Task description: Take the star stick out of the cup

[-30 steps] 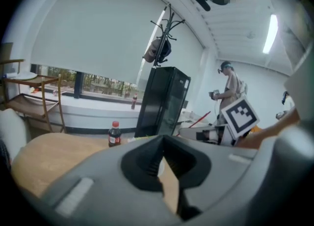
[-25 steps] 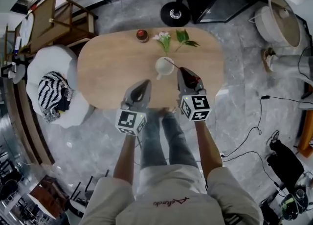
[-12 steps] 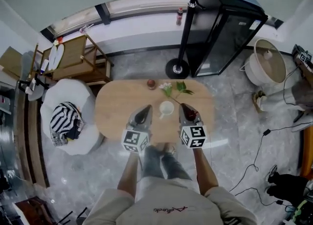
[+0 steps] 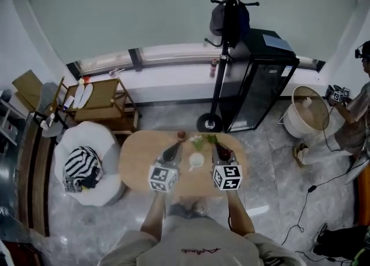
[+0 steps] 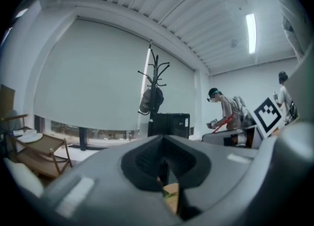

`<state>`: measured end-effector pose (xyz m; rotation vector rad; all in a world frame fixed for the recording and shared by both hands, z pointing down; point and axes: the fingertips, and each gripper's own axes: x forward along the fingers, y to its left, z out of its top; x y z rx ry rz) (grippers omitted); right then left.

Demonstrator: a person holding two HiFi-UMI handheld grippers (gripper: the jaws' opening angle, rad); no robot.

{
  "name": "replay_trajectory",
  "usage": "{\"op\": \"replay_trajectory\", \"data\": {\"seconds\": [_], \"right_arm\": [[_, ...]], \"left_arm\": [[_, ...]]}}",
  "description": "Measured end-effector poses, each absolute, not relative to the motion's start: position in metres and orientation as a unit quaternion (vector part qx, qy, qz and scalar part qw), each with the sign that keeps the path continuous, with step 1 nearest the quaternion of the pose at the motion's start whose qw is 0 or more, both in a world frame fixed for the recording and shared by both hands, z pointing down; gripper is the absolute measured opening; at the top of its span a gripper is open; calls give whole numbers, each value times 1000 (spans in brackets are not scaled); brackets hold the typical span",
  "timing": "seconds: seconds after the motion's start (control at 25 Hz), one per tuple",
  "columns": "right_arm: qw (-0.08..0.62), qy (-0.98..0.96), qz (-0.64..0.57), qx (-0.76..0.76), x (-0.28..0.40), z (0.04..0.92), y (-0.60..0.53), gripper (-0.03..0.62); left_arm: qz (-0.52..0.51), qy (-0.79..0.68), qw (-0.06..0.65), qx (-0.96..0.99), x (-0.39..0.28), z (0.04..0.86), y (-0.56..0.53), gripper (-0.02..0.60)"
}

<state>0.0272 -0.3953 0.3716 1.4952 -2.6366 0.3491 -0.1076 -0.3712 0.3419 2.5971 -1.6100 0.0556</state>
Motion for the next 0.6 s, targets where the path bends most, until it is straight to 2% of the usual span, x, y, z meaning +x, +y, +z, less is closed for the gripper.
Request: {"op": "replay_trajectory", "data": {"seconds": [0.6], "right_arm": [[29, -872, 73, 482, 29, 319, -384, 18]], "left_arm": [[-4, -535, 14, 845, -107, 293, -362, 2]]}}
